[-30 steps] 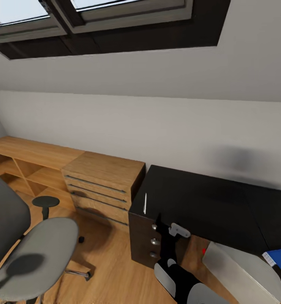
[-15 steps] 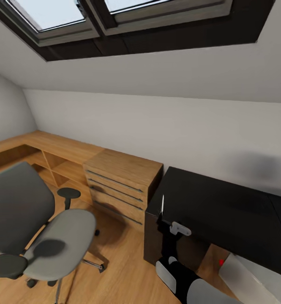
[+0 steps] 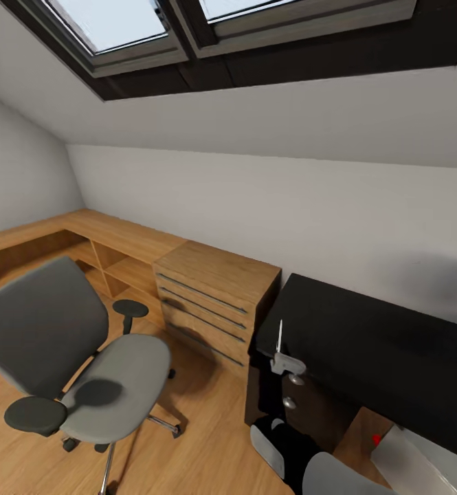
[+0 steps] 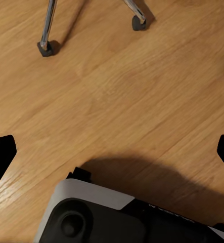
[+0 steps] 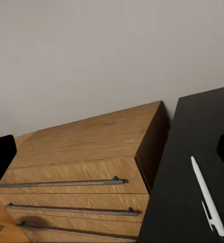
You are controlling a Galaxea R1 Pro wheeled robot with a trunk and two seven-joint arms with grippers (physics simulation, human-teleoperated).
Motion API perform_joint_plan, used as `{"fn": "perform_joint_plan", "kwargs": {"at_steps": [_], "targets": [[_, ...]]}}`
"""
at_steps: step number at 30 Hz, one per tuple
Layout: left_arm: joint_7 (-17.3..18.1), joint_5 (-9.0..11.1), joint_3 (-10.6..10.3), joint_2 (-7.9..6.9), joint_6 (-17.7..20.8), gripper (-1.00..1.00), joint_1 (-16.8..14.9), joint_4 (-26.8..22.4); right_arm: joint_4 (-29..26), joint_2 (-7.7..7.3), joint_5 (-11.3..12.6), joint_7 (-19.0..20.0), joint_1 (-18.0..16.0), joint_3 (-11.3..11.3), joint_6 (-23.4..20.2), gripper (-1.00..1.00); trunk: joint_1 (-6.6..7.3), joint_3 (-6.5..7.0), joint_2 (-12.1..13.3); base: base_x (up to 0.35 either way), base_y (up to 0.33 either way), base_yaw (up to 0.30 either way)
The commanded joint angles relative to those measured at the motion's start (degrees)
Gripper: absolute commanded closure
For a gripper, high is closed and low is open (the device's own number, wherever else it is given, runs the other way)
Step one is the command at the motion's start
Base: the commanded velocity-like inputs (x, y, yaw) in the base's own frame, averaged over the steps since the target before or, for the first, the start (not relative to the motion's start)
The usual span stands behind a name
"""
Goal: In the bedroom, organize the workspace by keeping the computer under the desk, ensuring the monitor is on the desk, placing the keyboard on the desk next to the monitor, placing the mouse on the desk next to the keyboard, moving the folder from the swivel chair onto the desk next to the mouse, stacking the notebook on top of the folder with the pen on top of the notebook, and positioning the swivel chair next to the desk.
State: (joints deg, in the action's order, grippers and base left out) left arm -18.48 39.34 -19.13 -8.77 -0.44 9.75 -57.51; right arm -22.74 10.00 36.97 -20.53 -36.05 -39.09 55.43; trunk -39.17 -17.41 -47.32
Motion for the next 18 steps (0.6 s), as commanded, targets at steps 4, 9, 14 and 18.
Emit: {"fn": "perform_joint_plan", "kwargs": {"at_steps": [4,9,14,18], "targets": [[-0.4,0.5,-0.2,-0.07,0.0,-1.0,0.0,-0.1,0.1,0.0,-0.3,-0.1,-0.1,-0.7,1.5,-1.0,-0.02,-0.07,-0.1,0.0,0.0,0.001],[-0.4,0.5,-0.2,-0.08,-0.1,-1.0,0.0,0.0,0.0,0.0,-0.4,-0.5,-0.1,-0.3,1.0,-1.0,-0.02,-0.07,-0.1,0.0,0.0,0.0],[-0.4,0.5,-0.2,-0.03,-0.2,-1.0,0.0,0.0,-0.3,0.0,-0.4,-0.8,-0.4,-0.2,-9.8,-1.0,-0.02,-0.07,-0.1,0.0,0.0,0.0],[-0.4,0.5,-0.2,-0.03,-0.2,-1.0,0.0,0.0,-0.2,-0.34,-0.2,-1.3,-3.8,0.0,-22.7,-1.0,-0.02,-0.07,-0.1,0.0,0.0,0.0]]}}
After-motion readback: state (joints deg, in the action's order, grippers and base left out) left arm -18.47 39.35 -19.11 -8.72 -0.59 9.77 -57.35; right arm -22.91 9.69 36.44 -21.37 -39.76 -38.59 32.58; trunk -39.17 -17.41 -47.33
